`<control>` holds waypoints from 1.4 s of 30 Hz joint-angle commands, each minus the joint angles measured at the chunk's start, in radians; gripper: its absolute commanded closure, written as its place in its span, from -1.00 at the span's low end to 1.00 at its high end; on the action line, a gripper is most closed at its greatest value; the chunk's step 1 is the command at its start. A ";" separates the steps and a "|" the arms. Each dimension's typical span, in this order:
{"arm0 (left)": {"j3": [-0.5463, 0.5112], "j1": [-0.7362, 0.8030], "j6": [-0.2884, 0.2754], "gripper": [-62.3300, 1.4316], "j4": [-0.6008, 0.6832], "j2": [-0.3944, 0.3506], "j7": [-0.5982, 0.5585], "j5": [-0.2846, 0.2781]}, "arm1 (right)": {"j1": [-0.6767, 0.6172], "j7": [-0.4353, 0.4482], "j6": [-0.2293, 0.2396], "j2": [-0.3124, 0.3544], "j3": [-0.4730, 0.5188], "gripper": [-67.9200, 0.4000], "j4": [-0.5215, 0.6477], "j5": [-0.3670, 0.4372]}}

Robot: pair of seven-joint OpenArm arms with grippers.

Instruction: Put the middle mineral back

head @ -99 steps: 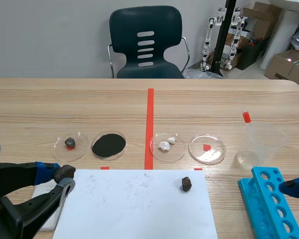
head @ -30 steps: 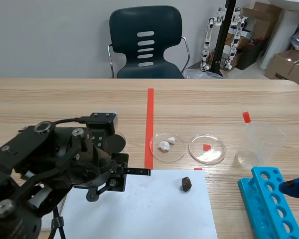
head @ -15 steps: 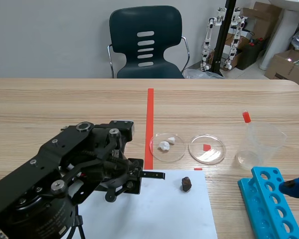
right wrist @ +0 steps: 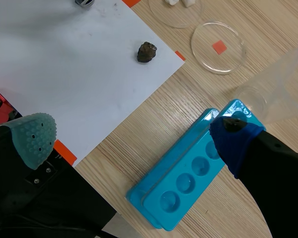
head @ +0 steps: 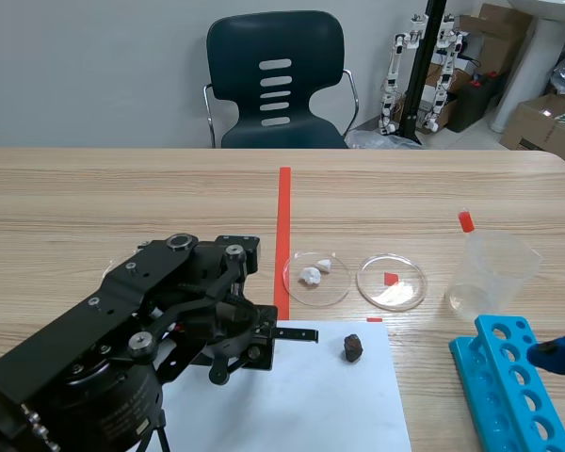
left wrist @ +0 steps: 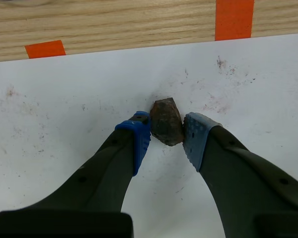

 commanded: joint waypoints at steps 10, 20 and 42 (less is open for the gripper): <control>-0.001 0.061 0.008 -0.95 0.110 -0.020 -0.126 0.005 | 0.003 0.014 -0.003 0.005 0.008 -0.93 0.019 0.010; -0.001 0.235 0.005 -1.00 0.332 -0.113 -0.302 0.005 | 0.003 0.014 -0.003 0.005 0.008 -0.93 0.019 0.010; -0.003 0.327 0.005 -1.00 0.409 -0.179 -0.414 0.005 | 0.003 0.014 -0.003 0.005 0.008 -0.93 0.019 0.010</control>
